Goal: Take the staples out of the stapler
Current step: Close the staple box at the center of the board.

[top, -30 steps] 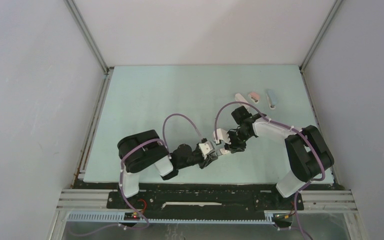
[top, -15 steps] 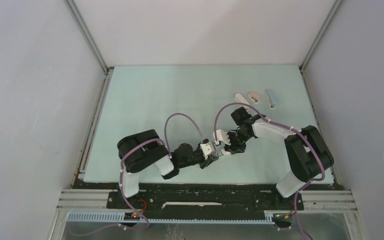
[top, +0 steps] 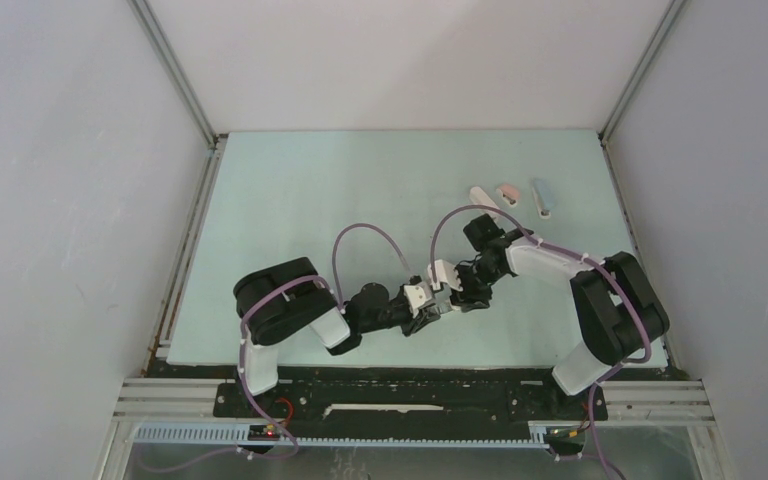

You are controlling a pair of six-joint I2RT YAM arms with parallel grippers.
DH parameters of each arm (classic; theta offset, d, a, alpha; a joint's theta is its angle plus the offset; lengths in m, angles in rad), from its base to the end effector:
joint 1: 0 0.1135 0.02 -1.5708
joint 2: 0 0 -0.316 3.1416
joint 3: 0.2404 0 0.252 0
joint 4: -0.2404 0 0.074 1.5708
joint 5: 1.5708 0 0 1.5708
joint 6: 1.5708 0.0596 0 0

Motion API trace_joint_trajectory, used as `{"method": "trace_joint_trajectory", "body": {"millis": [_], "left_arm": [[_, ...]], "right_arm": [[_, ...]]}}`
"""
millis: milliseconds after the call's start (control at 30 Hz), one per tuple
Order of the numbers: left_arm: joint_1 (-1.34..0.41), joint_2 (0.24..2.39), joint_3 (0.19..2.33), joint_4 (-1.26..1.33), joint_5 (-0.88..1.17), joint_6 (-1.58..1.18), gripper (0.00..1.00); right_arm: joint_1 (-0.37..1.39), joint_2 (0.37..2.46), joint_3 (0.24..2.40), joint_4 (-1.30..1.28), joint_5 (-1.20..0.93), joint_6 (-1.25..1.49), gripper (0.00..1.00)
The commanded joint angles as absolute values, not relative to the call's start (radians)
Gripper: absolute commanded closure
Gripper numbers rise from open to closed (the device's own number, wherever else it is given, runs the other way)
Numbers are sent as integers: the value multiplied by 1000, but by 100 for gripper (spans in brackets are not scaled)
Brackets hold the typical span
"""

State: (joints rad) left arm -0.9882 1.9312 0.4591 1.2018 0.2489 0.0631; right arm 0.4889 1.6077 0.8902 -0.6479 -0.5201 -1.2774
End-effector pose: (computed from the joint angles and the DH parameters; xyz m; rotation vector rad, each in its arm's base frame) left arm 0.1760 -0.2939 0.1364 1.1188 1.5654 -0.8645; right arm 0.2343 0.1582 0.1905 -2.1350 1.6578 0.5568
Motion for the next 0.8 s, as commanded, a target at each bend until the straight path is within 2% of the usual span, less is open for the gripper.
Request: {"method": "trace_joint_trajectory", "body": {"millis": [0,267,767], "left_arm": [[-987,1933,479,1125,269,78,64],[-984,1933,486,1118,272,77,64],[-983,1934,491,1117,297,84,65]], "right_arm": [[456,1557,887,-669,-584,-1302,46],[424,1548,887,-711,-586,-1337,44],[435,1596,887,-694,-535,-1331,57]]}}
